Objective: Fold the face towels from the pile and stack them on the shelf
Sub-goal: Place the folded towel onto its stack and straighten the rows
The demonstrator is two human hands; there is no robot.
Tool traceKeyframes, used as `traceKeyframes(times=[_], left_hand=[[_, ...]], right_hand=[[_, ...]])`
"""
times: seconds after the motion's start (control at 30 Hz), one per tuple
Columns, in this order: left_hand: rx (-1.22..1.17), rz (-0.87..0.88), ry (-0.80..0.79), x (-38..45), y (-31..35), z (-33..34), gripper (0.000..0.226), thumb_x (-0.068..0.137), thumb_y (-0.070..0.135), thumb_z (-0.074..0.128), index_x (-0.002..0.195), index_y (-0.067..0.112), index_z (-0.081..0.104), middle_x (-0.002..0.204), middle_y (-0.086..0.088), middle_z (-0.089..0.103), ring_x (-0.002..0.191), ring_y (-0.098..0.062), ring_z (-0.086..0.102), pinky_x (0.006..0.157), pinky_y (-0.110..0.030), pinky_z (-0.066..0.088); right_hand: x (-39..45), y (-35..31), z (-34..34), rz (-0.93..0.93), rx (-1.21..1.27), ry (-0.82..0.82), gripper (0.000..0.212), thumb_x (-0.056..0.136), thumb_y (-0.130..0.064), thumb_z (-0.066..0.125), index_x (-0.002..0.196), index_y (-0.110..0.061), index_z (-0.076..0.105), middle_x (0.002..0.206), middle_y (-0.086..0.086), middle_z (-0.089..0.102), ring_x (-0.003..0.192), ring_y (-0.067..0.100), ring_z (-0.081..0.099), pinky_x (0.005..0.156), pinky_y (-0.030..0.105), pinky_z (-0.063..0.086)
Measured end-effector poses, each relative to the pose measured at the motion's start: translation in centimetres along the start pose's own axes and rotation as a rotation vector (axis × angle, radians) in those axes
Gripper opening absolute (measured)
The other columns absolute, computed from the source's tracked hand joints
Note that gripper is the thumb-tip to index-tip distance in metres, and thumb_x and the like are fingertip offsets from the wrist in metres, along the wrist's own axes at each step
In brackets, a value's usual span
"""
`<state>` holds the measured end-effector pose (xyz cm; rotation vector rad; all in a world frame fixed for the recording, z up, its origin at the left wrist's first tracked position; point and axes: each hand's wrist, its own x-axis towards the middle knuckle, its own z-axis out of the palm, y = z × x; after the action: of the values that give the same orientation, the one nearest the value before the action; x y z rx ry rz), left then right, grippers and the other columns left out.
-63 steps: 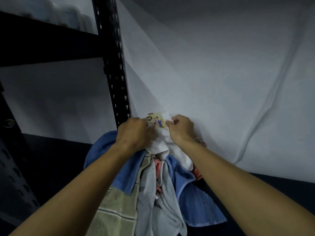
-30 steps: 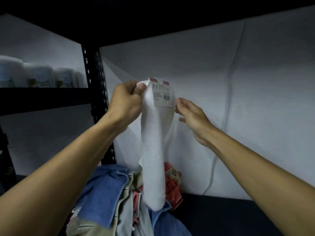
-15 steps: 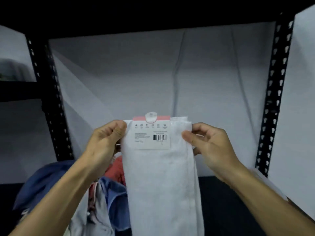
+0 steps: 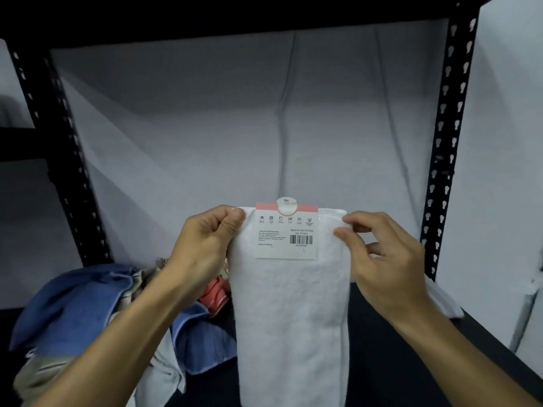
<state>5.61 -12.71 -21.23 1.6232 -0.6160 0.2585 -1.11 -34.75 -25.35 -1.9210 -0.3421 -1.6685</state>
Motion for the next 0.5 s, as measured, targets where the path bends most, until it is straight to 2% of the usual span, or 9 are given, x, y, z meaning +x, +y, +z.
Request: traceKeyframes(times=[0.1, 0.17, 0.3, 0.4, 0.5], left_hand=[[0.04, 0.047, 0.006, 0.4, 0.8, -0.1, 0.034, 0.1, 0.02, 0.05, 0.071, 0.018, 0.067, 0.052, 0.015, 0.055, 0.046, 0.0, 0.042, 0.048, -0.017, 0.037], [0.073, 0.081, -0.004, 0.6, 1.3, -0.3, 0.031, 0.101, 0.017, 0.049, 0.076, 0.013, 0.066, 0.053, 0.016, 0.057, 0.047, 0.003, 0.044, 0.049, -0.013, 0.038], [0.095, 0.118, -0.02, 1.0, 2.0, -0.8, 0.028, 0.101, 0.017, 0.05, 0.079, 0.01, 0.067, 0.058, 0.015, 0.059, 0.052, 0.001, 0.048, 0.053, -0.013, 0.041], [0.116, 0.127, -0.015, 1.3, 2.5, -1.3, 0.028, 0.101, 0.017, 0.05, 0.079, 0.011, 0.067, 0.058, 0.015, 0.061, 0.052, 0.002, 0.051, 0.053, -0.012, 0.041], [0.119, 0.129, -0.012, 1.8, 2.7, -1.8, 0.027, 0.101, 0.018, 0.051, 0.08, 0.011, 0.067, 0.061, 0.014, 0.062, 0.055, 0.001, 0.053, 0.055, -0.014, 0.044]], right_hand=[[0.8, -0.2, -0.2, 0.166, 0.057, -0.028, 0.007, 0.084, -0.005, 0.072, 0.089, -0.006, 0.067, 0.084, -0.006, 0.064, 0.072, 0.008, 0.064, 0.058, 0.018, 0.05], [1.3, -0.2, -0.1, 0.269, 0.088, -0.081, 0.006, 0.086, -0.006, 0.07, 0.087, -0.009, 0.065, 0.086, -0.009, 0.064, 0.075, 0.01, 0.066, 0.064, 0.022, 0.053], [2.2, 0.1, 0.1, 0.092, -0.012, -0.12, 0.003, 0.089, -0.004, 0.064, 0.087, -0.006, 0.063, 0.098, 0.001, 0.058, 0.086, 0.003, 0.054, 0.071, 0.01, 0.044], [3.0, 0.5, 0.2, -0.037, 0.04, -0.171, 0.006, 0.089, -0.005, 0.057, 0.087, -0.002, 0.062, 0.111, 0.007, 0.056, 0.105, 0.006, 0.053, 0.082, 0.018, 0.05], [3.9, 0.6, 0.1, -0.115, 0.121, -0.219, 0.01, 0.087, 0.01, 0.057, 0.087, 0.0, 0.06, 0.11, 0.011, 0.059, 0.108, 0.007, 0.055, 0.083, 0.018, 0.052]])
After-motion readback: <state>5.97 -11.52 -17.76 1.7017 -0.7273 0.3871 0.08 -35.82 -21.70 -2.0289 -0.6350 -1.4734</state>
